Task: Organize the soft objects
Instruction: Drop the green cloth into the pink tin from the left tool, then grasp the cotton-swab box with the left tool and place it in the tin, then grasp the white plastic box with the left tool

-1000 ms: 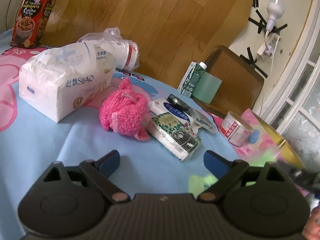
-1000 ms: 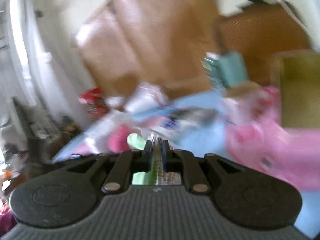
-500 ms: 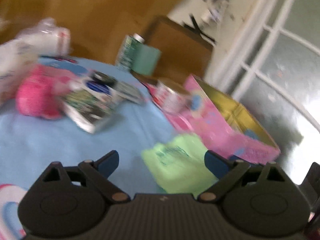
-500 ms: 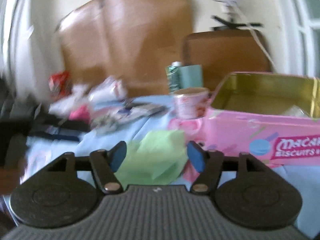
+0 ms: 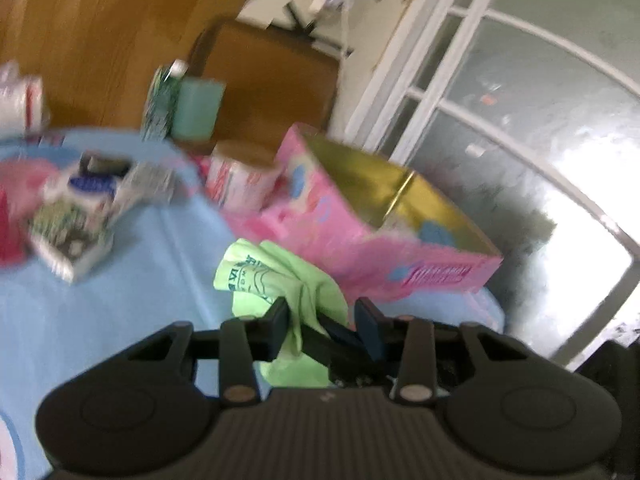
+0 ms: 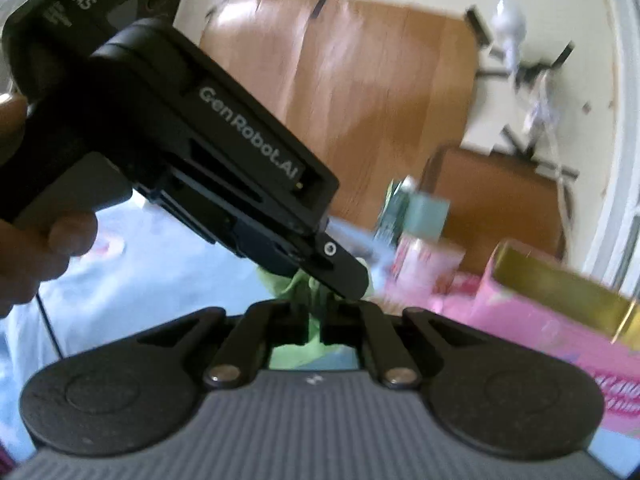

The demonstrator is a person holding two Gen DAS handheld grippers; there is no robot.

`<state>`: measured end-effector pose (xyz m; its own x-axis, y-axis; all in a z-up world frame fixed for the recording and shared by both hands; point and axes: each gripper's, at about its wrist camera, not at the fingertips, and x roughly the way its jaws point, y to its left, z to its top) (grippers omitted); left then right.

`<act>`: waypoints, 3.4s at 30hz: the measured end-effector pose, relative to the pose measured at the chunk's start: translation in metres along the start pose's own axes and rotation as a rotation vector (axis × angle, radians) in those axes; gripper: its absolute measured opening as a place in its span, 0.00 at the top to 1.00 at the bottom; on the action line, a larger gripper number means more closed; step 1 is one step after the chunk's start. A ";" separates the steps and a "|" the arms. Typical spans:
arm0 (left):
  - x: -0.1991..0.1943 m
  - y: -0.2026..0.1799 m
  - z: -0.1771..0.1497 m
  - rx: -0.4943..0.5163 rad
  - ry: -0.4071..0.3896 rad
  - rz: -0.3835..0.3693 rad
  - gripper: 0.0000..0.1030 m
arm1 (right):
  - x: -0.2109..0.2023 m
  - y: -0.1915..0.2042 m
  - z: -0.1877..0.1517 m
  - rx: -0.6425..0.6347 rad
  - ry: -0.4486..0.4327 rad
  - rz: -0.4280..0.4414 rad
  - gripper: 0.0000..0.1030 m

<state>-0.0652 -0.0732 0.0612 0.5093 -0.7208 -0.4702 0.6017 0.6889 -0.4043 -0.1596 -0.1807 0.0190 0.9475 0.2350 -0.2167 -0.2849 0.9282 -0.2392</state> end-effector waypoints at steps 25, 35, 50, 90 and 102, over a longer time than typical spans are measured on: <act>0.029 0.042 0.049 -0.099 -0.139 0.283 0.14 | -0.019 -0.145 -0.005 0.393 -0.105 -0.436 0.54; 0.012 0.079 0.012 -0.239 -0.004 0.219 0.17 | 0.041 -0.067 -0.004 0.343 0.211 -0.057 0.17; 0.060 0.021 0.027 -0.108 0.092 -0.003 0.56 | 0.025 -0.044 -0.005 0.229 0.146 -0.103 0.52; -0.059 0.131 -0.018 -0.186 -0.130 0.506 0.40 | 0.085 -0.055 0.028 0.264 0.073 0.045 0.47; -0.064 0.147 -0.030 -0.219 -0.178 0.481 0.38 | 0.231 -0.036 0.041 0.413 0.371 -0.095 0.31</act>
<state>-0.0279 0.0770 0.0084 0.8025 -0.3098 -0.5099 0.1431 0.9296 -0.3397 0.0752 -0.1487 0.0162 0.8307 0.0971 -0.5482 -0.0496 0.9937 0.1008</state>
